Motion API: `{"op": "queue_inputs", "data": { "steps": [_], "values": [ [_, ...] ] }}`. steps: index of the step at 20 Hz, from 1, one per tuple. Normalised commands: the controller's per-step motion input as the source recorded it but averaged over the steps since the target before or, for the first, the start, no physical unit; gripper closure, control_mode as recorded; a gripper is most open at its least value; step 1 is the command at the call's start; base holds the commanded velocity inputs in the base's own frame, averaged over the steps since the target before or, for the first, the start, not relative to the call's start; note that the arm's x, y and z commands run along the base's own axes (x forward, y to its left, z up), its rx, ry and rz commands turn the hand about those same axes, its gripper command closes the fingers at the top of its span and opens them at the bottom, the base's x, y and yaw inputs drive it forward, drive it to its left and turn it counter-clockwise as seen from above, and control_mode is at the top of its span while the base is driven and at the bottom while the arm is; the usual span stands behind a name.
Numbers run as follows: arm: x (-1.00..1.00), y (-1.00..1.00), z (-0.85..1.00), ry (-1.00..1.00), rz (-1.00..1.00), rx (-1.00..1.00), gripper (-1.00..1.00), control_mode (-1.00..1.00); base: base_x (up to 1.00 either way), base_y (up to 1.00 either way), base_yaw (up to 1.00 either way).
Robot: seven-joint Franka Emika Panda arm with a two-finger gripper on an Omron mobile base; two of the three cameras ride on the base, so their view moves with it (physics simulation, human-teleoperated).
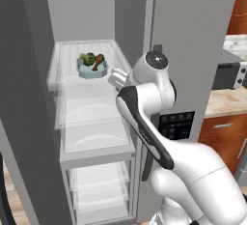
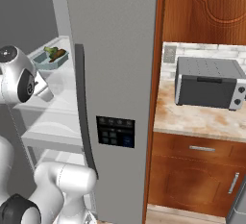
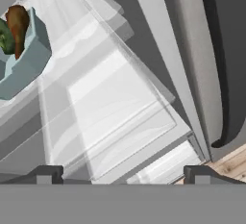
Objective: Place the tupperware containing the chicken drumstick and broccoli meal in the microwave. Close the microwave door and press the start button to reheat the meal.
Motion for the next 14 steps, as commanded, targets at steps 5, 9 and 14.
{"op": "queue_inputs", "data": {
  "steps": [5,9,14],
  "values": [
    [0.29,0.19,0.28,0.0,0.0,0.07,-1.0,-1.0,0.0,0.0,0.0],
    [0.49,0.15,0.2,0.0,-0.01,0.0,-1.0,-1.0,0.0,0.0,0.0],
    [0.61,0.19,0.08,0.0,-0.02,0.0,-1.0,-1.0,0.0,0.0,0.0]
  ]
}}
